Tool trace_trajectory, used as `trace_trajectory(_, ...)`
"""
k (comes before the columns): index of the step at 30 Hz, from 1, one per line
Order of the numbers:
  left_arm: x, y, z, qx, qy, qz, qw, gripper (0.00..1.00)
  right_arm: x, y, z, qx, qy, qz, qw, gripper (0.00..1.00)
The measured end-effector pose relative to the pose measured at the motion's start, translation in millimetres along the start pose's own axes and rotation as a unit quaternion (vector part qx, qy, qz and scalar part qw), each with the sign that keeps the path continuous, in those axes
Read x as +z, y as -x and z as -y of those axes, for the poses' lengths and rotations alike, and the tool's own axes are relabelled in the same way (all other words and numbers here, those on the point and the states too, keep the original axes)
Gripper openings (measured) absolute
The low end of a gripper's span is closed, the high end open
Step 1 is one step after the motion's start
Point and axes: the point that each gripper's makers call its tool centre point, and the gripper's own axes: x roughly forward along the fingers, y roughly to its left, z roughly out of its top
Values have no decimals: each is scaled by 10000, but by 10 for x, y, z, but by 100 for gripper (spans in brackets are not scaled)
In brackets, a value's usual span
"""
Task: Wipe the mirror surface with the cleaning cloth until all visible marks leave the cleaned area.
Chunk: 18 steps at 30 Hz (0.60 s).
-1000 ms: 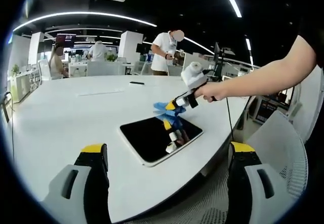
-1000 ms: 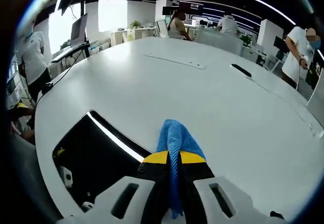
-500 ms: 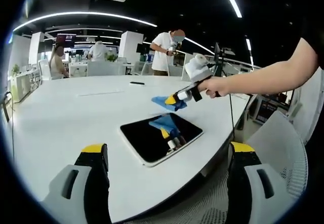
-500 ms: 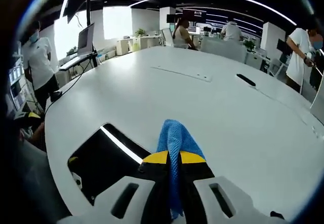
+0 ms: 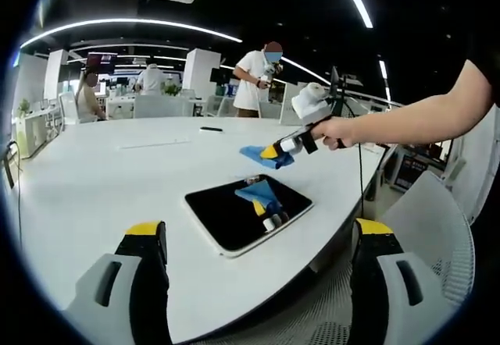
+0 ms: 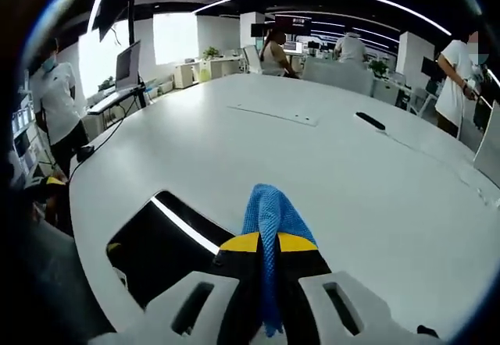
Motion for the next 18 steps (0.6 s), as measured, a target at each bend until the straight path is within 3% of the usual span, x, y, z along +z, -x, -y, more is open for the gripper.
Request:
trace_trajectory(5, -13, -1, 4, -3, -4, -40, 10000, 98, 4, 130, 17, -44, -7, 28, 10000, 1)
trace_trajectory(18, -9, -1, 5, -14, -4, -36, 10000, 98, -156, 285, 317, -229, -169, -80, 9996, 1)
